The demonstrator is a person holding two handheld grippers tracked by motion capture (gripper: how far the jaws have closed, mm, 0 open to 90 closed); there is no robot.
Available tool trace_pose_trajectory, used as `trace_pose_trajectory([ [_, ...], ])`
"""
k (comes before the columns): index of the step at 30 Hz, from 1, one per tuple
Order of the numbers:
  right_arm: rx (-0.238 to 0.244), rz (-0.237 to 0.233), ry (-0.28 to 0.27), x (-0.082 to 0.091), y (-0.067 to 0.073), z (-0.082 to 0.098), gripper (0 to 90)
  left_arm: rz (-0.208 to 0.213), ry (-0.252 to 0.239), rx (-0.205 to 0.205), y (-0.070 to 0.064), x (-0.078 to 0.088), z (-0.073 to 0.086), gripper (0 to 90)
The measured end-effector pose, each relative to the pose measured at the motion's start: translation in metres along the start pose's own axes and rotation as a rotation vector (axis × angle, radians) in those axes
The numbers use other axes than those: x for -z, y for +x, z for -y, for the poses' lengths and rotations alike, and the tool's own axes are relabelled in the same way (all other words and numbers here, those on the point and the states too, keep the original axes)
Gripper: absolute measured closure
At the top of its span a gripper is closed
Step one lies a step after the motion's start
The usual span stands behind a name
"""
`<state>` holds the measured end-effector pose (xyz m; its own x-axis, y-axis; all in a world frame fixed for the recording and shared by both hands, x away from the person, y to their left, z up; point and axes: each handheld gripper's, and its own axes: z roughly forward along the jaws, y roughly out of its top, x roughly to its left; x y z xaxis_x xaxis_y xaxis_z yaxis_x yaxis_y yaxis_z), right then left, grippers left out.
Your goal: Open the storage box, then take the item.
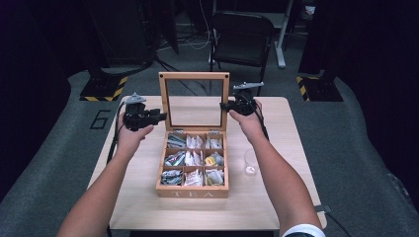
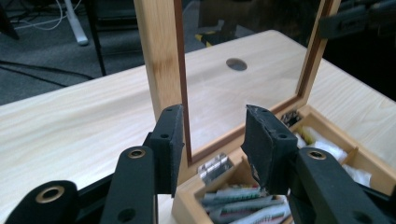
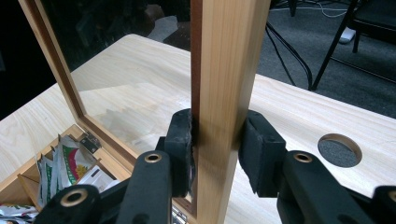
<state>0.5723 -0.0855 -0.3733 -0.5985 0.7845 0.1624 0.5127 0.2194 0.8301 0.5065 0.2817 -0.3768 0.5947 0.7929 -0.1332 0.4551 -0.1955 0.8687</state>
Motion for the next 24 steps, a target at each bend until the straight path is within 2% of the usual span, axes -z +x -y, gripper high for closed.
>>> trace_pose_trajectory([
  [5, -0.028, -0.002, 0.008, -0.001, 0.001, 0.0, 62.3, 0.0, 0.003, 0.009, -0.001, 0.004, 0.009, 56.0],
  [9, -0.026, 0.02, 0.02, 0.001, 0.003, 0.0, 52.9, 0.004, -0.003, 0.02, 0.0, 0.006, 0.013, 54.7],
  [14, -0.026, 0.028, 0.005, 0.012, 0.011, 0.002, 47.6, 0.0, 0.005, 0.028, -0.002, 0.008, 0.018, 52.7],
  [16, 0.015, 0.048, 0.014, 0.018, 0.015, 0.003, 47.2, -0.014, 0.011, 0.01, -0.003, 0.009, 0.019, 51.8],
  [18, 0.031, 0.073, 0.018, 0.024, 0.019, 0.006, 47.0, -0.018, 0.015, 0.001, -0.004, 0.011, 0.019, 51.2],
  [22, 0.041, 0.074, 0.004, 0.037, 0.026, 0.012, 46.2, -0.025, 0.02, -0.009, -0.007, 0.014, 0.018, 49.6],
  [24, 0.066, 0.08, 0.003, 0.042, 0.029, 0.015, 45.2, -0.031, 0.025, -0.02, -0.009, 0.016, 0.018, 49.2],
])
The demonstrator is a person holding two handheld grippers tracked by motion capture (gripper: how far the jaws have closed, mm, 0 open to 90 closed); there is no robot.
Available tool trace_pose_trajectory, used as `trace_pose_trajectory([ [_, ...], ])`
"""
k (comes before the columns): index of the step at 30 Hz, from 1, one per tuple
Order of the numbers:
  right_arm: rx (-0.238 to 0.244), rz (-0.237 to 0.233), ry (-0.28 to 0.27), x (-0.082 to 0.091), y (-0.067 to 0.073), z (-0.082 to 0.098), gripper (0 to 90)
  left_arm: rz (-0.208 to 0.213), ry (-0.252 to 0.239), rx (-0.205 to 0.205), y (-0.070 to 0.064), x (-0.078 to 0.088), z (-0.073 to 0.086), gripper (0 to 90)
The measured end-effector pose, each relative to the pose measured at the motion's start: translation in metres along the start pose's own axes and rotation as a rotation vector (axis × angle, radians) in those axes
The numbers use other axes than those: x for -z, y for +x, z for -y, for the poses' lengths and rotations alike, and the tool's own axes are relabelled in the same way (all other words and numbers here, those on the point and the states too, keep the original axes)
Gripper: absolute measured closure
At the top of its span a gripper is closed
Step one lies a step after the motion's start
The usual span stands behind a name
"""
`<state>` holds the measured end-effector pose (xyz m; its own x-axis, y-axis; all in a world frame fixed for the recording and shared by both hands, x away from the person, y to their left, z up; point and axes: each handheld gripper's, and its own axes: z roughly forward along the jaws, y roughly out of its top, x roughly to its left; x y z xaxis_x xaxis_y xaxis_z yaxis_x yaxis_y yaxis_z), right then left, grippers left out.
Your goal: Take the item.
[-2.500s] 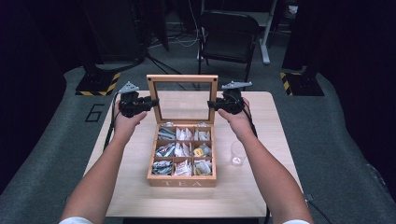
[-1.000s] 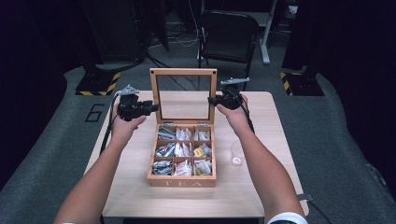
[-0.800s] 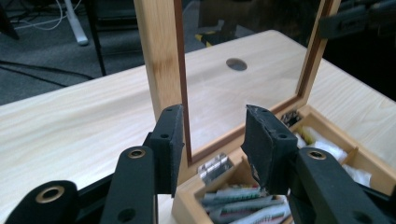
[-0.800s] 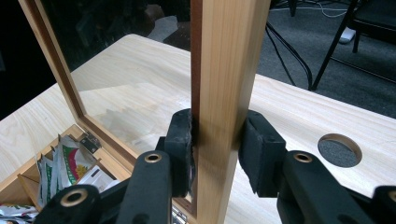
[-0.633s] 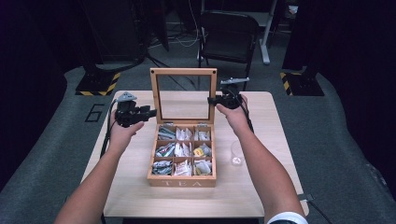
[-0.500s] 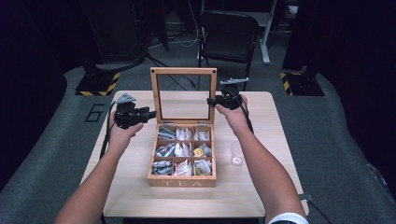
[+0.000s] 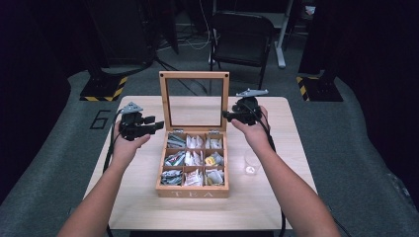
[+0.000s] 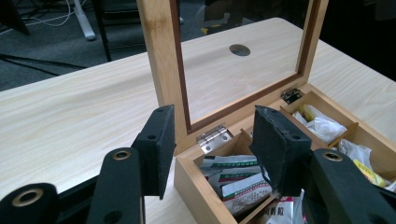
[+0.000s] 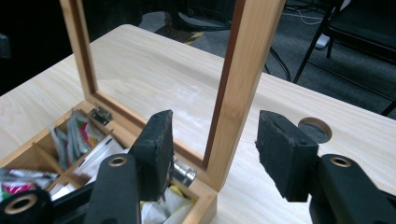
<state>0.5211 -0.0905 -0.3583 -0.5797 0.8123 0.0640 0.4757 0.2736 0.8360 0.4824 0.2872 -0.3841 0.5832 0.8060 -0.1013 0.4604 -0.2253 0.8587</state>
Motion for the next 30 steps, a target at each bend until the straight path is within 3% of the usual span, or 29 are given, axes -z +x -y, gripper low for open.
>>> trace_pose_trajectory([
  [5, 0.024, -0.013, 0.008, 0.011, 0.01, 0.007, 43.1, -0.002, 0.016, -0.014, -0.006, 0.001, 0.0, 48.7],
  [8, 0.075, -0.022, 0.01, 0.018, 0.019, 0.011, 43.5, 0.007, 0.022, -0.028, -0.012, 0.004, 0.0, 48.9],
  [11, 0.119, -0.055, 0.02, 0.024, 0.03, 0.019, 48.6, 0.014, 0.018, -0.044, -0.017, 0.008, -0.002, 49.3],
  [18, 0.133, -0.134, 0.042, 0.033, 0.047, 0.044, 56.0, 0.026, 0.026, -0.061, -0.022, 0.019, -0.001, 49.9],
  [21, 0.126, -0.17, 0.06, 0.034, 0.05, 0.055, 57.8, 0.032, 0.023, -0.054, -0.022, 0.023, 0.003, 50.2],
  [30, 0.141, -0.193, 0.074, 0.038, 0.059, 0.076, 62.7, 0.026, -0.002, 0.005, -0.016, 0.029, 0.019, 50.3],
])
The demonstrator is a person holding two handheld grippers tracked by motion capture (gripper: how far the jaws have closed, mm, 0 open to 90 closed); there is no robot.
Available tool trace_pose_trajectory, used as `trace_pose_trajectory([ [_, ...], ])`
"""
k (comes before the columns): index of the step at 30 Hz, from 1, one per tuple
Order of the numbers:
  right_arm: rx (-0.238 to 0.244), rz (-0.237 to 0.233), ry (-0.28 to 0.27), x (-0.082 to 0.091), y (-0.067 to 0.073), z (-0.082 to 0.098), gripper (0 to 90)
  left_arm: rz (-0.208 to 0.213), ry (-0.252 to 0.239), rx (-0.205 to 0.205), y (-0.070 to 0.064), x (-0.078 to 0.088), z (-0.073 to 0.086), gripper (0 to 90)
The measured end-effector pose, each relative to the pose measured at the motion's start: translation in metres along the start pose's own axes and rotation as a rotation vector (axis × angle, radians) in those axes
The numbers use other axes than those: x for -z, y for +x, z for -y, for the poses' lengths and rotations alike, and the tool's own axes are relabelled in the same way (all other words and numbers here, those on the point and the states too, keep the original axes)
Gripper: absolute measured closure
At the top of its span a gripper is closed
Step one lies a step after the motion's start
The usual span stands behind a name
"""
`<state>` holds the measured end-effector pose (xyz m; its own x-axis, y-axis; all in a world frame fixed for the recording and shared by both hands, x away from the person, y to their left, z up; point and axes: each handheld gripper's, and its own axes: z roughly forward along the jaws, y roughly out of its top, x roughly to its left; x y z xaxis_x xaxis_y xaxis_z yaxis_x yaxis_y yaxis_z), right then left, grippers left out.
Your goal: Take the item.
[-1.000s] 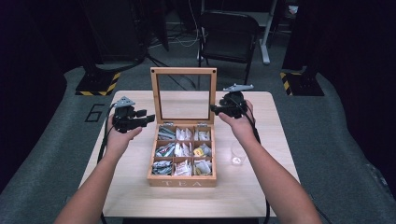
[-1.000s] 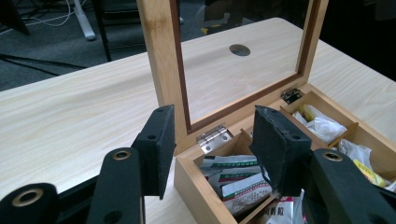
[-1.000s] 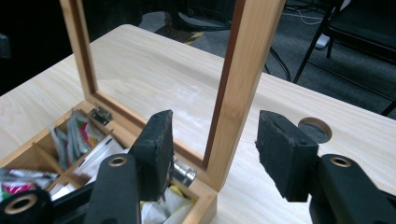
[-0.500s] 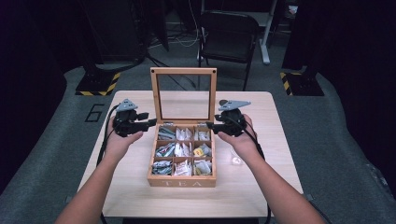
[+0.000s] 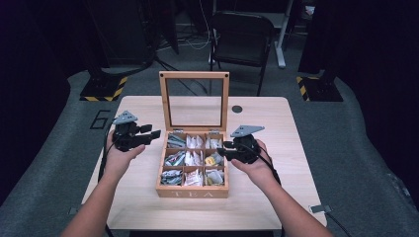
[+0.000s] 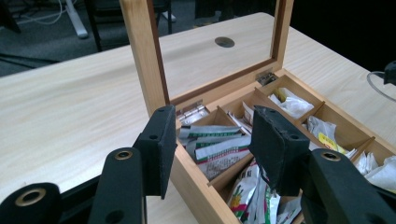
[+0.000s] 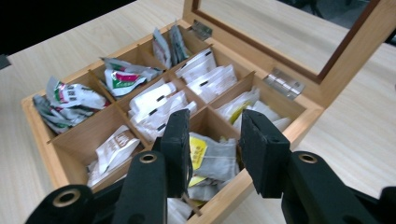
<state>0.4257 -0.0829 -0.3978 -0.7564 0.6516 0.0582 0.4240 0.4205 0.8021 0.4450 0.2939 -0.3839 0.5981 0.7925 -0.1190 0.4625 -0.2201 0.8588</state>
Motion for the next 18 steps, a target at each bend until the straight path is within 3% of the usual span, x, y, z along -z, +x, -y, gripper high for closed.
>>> trace_pose_trajectory([
  [9, -0.02, -0.055, 0.019, -0.006, 0.018, 0.021, 63.1, 0.006, -0.012, 0.027, -0.002, 0.002, 0.009, 50.0],
  [13, -0.005, -0.05, 0.037, -0.01, 0.024, 0.03, 62.8, 0.004, -0.015, 0.04, 0.0, 0.002, 0.014, 50.0],
  [18, -0.023, -0.06, 0.04, -0.012, 0.029, 0.039, 62.0, -0.003, -0.021, 0.051, 0.001, 0.003, 0.022, 50.1],
])
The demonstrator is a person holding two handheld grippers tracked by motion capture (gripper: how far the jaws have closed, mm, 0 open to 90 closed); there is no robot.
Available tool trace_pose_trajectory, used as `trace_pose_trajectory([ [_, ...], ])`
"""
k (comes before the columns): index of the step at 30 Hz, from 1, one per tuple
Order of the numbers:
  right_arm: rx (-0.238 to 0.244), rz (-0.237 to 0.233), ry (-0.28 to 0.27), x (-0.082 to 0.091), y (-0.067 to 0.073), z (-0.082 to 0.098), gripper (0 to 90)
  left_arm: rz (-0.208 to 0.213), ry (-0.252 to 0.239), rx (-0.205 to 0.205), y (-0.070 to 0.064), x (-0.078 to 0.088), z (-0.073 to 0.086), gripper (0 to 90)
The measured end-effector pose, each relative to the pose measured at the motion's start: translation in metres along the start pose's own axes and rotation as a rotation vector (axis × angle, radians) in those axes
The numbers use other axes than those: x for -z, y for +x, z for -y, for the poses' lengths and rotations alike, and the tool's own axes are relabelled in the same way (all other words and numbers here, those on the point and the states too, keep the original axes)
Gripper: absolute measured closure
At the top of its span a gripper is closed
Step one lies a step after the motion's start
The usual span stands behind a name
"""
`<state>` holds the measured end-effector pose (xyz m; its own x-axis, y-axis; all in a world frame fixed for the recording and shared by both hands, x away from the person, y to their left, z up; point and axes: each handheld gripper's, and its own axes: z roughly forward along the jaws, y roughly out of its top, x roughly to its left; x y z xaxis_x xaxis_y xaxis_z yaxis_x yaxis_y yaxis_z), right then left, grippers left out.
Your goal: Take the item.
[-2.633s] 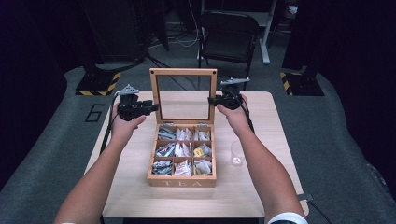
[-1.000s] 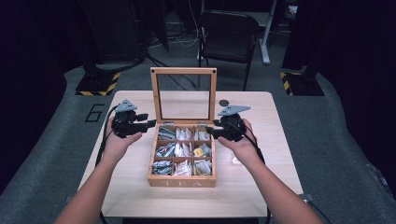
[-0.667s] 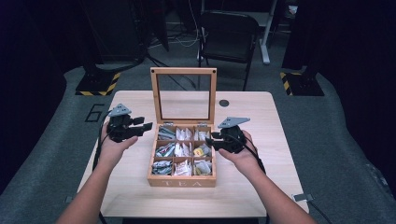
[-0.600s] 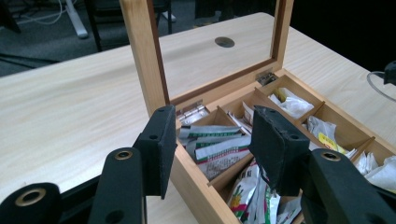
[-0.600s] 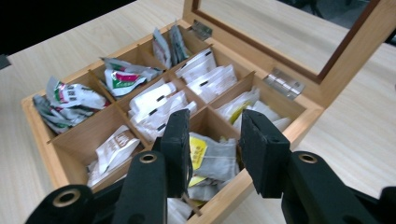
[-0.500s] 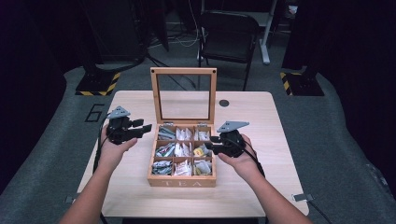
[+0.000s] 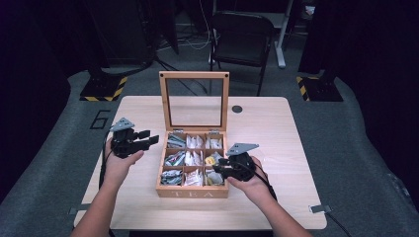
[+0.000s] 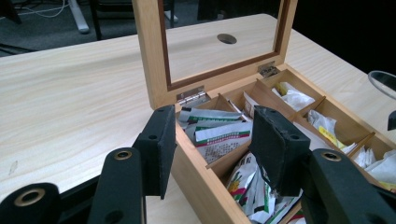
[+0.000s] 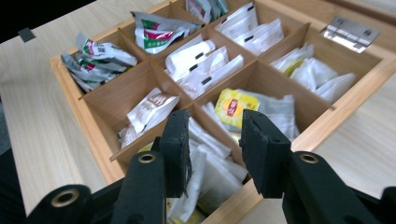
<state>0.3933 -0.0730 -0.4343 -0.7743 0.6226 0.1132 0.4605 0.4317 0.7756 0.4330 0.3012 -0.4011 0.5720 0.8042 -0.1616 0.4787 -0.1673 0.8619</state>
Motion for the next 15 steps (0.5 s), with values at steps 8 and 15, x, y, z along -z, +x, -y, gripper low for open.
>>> trace_pose_trajectory([
  [8, -0.007, -0.011, 0.014, -0.006, 0.006, 0.01, 62.7, -0.006, 0.02, 0.004, 0.002, 0.001, 0.011, 50.0],
  [15, -0.003, -0.006, 0.017, -0.009, 0.01, 0.015, 65.5, 0.003, 0.009, 0.027, 0.002, 0.003, 0.021, 49.5],
])
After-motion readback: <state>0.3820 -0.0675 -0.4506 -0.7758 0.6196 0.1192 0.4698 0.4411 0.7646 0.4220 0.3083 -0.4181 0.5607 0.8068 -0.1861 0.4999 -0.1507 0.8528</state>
